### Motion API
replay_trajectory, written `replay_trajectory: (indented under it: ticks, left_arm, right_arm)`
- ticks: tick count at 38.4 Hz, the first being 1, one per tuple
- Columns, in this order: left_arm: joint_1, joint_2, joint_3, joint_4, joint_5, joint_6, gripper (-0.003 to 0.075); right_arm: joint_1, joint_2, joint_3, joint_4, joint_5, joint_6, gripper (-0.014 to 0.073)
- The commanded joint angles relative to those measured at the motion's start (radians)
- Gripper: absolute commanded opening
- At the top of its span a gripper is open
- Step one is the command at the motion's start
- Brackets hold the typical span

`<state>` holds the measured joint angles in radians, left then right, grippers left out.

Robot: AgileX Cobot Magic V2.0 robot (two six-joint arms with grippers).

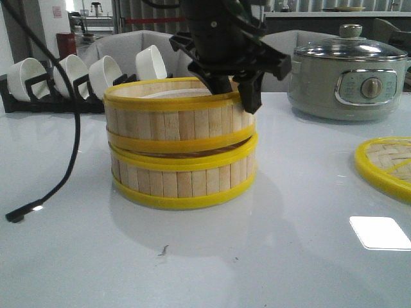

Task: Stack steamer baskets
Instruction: 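Lower the held basket onto the middle basket and open the left gripper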

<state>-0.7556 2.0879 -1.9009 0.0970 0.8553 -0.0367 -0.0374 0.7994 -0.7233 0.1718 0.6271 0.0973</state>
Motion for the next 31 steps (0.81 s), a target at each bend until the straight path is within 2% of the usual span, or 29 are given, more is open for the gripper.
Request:
replay_trajectory:
  ticks: [1, 7, 31]
  left_arm:
    - [0.003, -0.072, -0.077, 0.019, -0.008, -0.005, 0.0454]
    - [0.003, -0.072, -0.124, 0.017, 0.04, -0.008, 0.0454]
    - [-0.017, -0.07, -0.124, -0.119, 0.169, -0.015, 0.0454]
  right_arm:
    - [-0.004, -0.003, -0.037, 0.006, -0.067, -0.013, 0.0412]
    - [-0.004, -0.003, -0.037, 0.006, -0.066, -0.013, 0.0412]
    - [-0.004, -0.003, -0.037, 0.006, -0.065, -0.013, 0.0412]
